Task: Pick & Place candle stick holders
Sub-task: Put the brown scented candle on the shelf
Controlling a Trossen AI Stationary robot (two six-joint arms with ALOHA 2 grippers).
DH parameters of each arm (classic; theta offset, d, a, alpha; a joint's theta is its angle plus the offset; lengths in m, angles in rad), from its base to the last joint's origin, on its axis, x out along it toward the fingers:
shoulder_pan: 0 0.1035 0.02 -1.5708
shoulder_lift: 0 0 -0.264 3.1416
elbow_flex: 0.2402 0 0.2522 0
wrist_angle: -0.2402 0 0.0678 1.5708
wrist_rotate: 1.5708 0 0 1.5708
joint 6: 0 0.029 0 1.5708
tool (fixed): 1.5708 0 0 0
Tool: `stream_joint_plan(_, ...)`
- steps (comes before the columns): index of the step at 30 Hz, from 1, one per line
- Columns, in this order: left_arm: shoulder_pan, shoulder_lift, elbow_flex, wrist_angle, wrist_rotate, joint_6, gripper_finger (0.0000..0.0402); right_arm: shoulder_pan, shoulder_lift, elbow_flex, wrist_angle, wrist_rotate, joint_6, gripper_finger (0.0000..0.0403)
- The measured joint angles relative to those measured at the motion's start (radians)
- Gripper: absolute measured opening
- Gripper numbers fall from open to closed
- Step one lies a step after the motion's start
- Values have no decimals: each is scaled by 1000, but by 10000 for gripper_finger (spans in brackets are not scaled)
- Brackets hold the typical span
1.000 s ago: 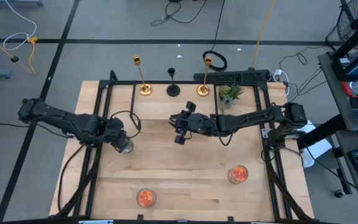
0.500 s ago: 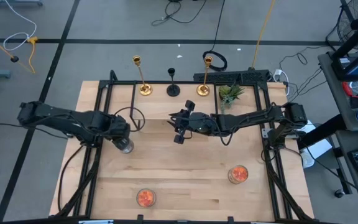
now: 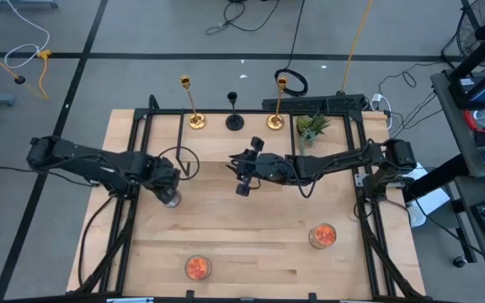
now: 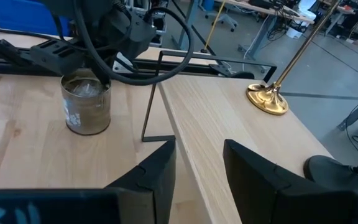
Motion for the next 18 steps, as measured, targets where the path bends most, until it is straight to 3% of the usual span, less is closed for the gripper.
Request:
stream_joint_plan(7, -1, 0, 68, 81, -2, 17, 6, 0, 0, 0, 0, 0, -10, 130)
stream_joint_plan(18, -35, 2, 407, 91, -114, 122, 4, 28, -11, 0, -104, 1, -37, 130)
